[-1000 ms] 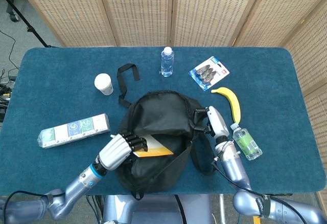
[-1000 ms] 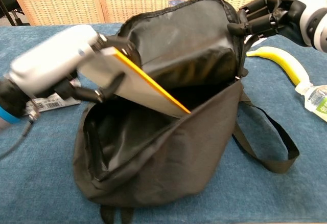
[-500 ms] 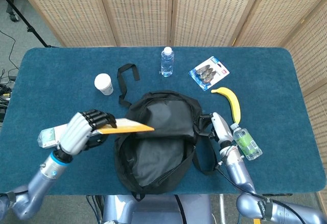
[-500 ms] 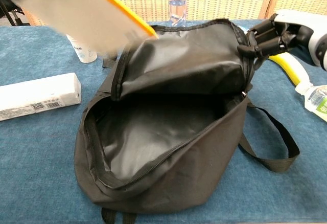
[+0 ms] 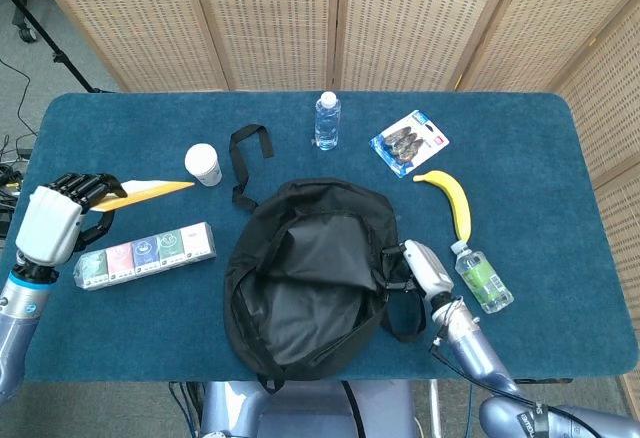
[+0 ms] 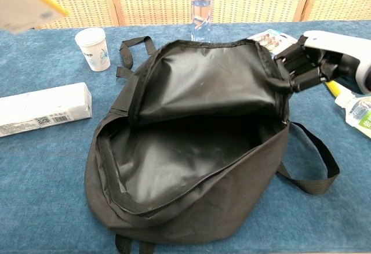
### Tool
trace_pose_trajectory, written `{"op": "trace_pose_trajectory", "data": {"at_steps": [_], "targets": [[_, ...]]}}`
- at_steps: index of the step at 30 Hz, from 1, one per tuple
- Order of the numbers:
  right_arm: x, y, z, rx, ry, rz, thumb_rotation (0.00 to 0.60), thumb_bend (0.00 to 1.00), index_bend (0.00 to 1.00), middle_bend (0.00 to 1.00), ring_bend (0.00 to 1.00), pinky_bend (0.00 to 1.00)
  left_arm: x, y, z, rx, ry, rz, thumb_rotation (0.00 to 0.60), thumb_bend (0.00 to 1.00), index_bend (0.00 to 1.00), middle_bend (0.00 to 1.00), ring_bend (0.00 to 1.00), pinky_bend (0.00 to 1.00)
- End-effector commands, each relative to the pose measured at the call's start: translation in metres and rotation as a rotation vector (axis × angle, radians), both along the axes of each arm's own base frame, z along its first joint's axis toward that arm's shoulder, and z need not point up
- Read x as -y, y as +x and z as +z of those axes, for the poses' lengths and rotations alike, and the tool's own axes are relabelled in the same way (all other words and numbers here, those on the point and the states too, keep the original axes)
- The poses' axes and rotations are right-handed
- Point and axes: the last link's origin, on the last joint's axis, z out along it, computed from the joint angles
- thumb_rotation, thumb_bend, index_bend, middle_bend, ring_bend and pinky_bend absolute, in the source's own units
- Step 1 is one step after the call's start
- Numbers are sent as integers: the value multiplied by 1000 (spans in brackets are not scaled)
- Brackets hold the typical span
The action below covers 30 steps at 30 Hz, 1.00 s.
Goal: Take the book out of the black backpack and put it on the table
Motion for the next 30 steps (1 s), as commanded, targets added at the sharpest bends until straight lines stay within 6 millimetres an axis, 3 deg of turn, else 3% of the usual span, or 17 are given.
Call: {"op": "trace_pose_trajectory", "data": {"at_steps": [1, 4, 6, 7, 9, 10, 11, 14, 17, 21, 25, 30], "targets": [[-13, -11, -3, -48, 32, 94, 600, 446, 718, 689, 560, 481, 9, -36, -27, -49, -52, 95, 600, 598, 767, 507, 511, 549], [-20, -15, -2, -43, 37, 142, 600, 438, 718, 674, 559, 481, 13, -48, -40, -85, -98, 134, 600, 549, 768, 489, 494, 548], [-25, -18, -1, -62, 32, 193, 600, 376, 699, 620, 530, 481, 16, -54, -48, -92, -143, 150, 600, 490, 691, 369, 388, 542], [-32, -24, 0, -138, 46, 291, 600, 264, 622, 548, 476, 470, 22, -63, -57, -107, -228, 188, 600, 456, 611, 297, 328, 529], [-39, -33, 4, -163, 67, 363, 600, 65, 392, 374, 324, 402, 26, -66, -59, -101, -310, 212, 600, 313, 225, 74, 121, 430], [-41, -40, 6, -179, 87, 392, 600, 8, 268, 270, 226, 333, 29, -67, -59, -99, -349, 229, 600, 262, 119, 29, 67, 391], [-42, -42, 7, -184, 95, 402, 600, 0, 212, 212, 168, 286, 30, -66, -59, -96, -362, 235, 600, 197, 23, 0, 16, 337], [-43, -55, 16, -232, 104, 466, 600, 0, 124, 80, 35, 168, 39, -60, -55, -36, -440, 250, 600, 71, 0, 0, 0, 232], [-43, -66, 30, -312, 79, 552, 600, 0, 115, 35, 0, 132, 48, -50, -41, 54, -477, 234, 600, 4, 0, 0, 0, 143], [-41, -79, 52, -491, 21, 717, 600, 0, 93, 6, 0, 119, 58, -41, -22, 125, -469, 211, 600, 0, 0, 0, 0, 100], [-32, -100, 92, -771, -113, 920, 600, 0, 93, 5, 0, 119, 65, -35, 3, 169, -395, 201, 600, 0, 0, 0, 0, 85], [-19, -119, 134, -930, -243, 889, 600, 0, 93, 5, 0, 119, 70, -37, 19, 158, -285, 248, 600, 0, 0, 0, 0, 85]]}}
